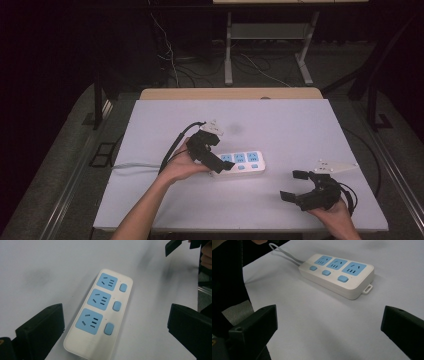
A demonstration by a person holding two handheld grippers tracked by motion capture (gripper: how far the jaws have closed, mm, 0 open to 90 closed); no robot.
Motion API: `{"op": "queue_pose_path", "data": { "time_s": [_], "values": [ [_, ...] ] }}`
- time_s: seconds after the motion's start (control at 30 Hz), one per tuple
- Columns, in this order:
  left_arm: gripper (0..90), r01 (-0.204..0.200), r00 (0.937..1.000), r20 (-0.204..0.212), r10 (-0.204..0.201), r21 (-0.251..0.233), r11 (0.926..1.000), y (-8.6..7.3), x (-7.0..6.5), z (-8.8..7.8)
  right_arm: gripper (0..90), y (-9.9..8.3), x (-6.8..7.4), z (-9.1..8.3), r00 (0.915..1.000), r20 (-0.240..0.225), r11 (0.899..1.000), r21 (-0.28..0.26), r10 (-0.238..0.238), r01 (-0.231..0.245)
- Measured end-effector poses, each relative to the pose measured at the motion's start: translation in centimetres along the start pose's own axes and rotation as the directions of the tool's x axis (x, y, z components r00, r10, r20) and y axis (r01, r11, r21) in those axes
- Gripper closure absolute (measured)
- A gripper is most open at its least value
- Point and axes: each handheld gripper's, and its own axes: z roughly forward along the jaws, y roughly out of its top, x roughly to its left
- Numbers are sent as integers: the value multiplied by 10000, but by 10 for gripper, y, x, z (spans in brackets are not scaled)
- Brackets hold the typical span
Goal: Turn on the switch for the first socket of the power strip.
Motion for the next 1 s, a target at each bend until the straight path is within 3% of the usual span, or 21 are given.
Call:
{"op": "queue_pose_path", "data": {
  "time_s": [0.1,0.43,0.8,1.0],
  "values": [
    [17,-29,10000,15,29,151,9999,2,2,3,3,0,0,0,10000,1,10000,15,-28,28],
    [234,-58,9987,515,28,573,9983,7,7,9,3,0,0,2,10000,-19,9999,89,-61,61],
    [739,-233,9970,759,137,1267,9917,7,8,22,3,0,1,4,9999,-60,9998,153,-125,126],
    [886,-607,9951,881,448,1862,9806,5,7,32,3,0,1,5,9999,-65,9998,169,-123,124]
  ]
}}
